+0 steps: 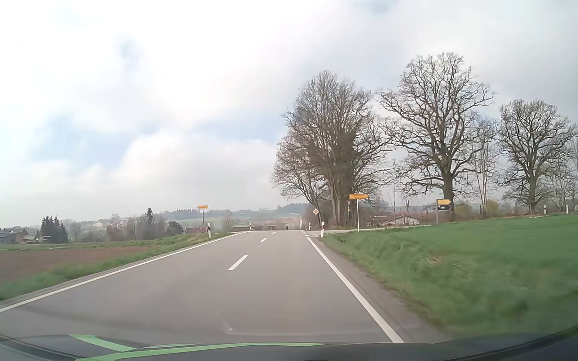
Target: Follow the waypoints while adhering to traffic rules and regulations
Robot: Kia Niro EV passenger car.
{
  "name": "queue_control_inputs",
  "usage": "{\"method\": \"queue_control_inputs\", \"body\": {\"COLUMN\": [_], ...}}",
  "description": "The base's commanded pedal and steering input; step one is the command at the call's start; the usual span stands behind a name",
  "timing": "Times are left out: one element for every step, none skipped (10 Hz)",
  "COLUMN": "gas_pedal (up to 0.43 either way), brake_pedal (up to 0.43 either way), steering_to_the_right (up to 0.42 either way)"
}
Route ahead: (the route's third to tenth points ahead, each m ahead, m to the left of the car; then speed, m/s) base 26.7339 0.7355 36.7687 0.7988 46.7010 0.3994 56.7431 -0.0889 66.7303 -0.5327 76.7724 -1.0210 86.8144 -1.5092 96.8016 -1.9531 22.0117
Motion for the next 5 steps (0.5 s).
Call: {"method": "queue_control_inputs", "body": {"gas_pedal": [0.0, 0.0, 0.0, 0.0, 0.0], "brake_pedal": [0.0, 0.0, 0.0, 0.0, 0.0], "steering_to_the_right": [0.003, 0.002, 0.002, 0.002, 0.003]}}
